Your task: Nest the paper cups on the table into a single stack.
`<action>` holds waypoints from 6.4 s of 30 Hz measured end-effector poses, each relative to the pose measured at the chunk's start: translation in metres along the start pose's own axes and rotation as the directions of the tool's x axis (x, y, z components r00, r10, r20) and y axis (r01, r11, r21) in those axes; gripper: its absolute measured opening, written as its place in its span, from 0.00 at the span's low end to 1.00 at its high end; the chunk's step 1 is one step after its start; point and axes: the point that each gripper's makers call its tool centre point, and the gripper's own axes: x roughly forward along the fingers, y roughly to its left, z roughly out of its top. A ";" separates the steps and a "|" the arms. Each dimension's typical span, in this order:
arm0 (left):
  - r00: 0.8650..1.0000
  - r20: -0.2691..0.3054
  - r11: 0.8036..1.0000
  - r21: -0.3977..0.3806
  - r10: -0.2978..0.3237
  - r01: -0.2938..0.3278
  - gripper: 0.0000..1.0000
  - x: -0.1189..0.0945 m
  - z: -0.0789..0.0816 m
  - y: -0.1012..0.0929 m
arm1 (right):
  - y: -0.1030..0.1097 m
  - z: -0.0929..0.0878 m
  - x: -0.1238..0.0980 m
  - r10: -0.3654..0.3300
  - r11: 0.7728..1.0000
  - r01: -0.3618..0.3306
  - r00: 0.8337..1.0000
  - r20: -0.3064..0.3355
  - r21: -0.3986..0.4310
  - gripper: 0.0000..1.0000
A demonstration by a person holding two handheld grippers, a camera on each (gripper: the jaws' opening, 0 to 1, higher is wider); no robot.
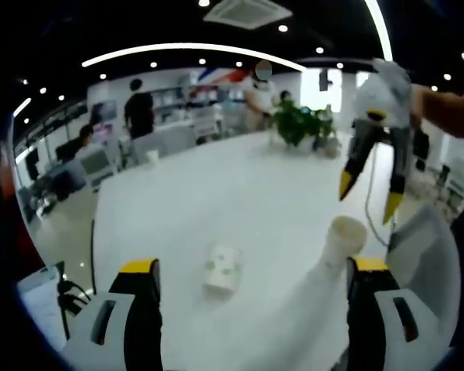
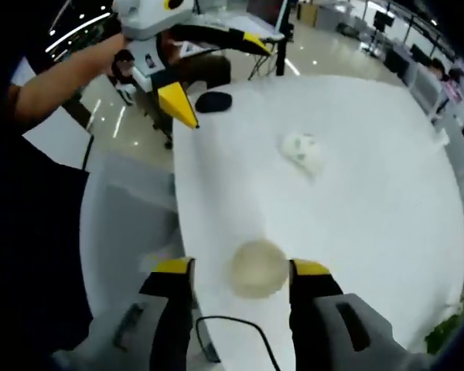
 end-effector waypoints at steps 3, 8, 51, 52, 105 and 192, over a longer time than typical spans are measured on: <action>1.000 0.022 1.000 0.008 0.023 -0.023 0.98 -0.001 0.004 0.007 | -0.013 0.006 -0.014 -0.038 0.999 0.039 0.993 0.108 -0.001 0.65; 0.998 0.053 0.999 -0.045 0.031 -0.029 0.98 -0.002 0.008 0.015 | -0.032 0.001 -0.035 -0.090 0.995 0.081 0.976 0.196 0.056 0.67; 0.997 0.031 0.997 -0.029 0.066 -0.065 0.98 0.009 -0.039 -0.001 | -0.092 -0.144 -0.075 -0.434 0.900 0.307 0.694 0.575 0.309 1.00; 0.997 0.028 0.997 -0.033 0.065 -0.064 0.98 0.010 -0.040 -0.002 | -0.090 -0.145 -0.075 -0.436 0.899 0.308 0.697 0.569 0.312 1.00; 0.936 -0.340 0.995 0.026 -0.086 0.100 0.96 0.085 -0.033 0.047 | -0.085 -0.145 -0.055 -0.391 0.915 0.241 0.721 0.572 0.322 1.00; 0.815 -0.559 0.983 -0.003 -0.153 0.183 0.44 0.182 -0.072 0.026 | -0.063 -0.157 -0.043 -0.349 0.928 0.188 0.745 0.569 0.323 1.00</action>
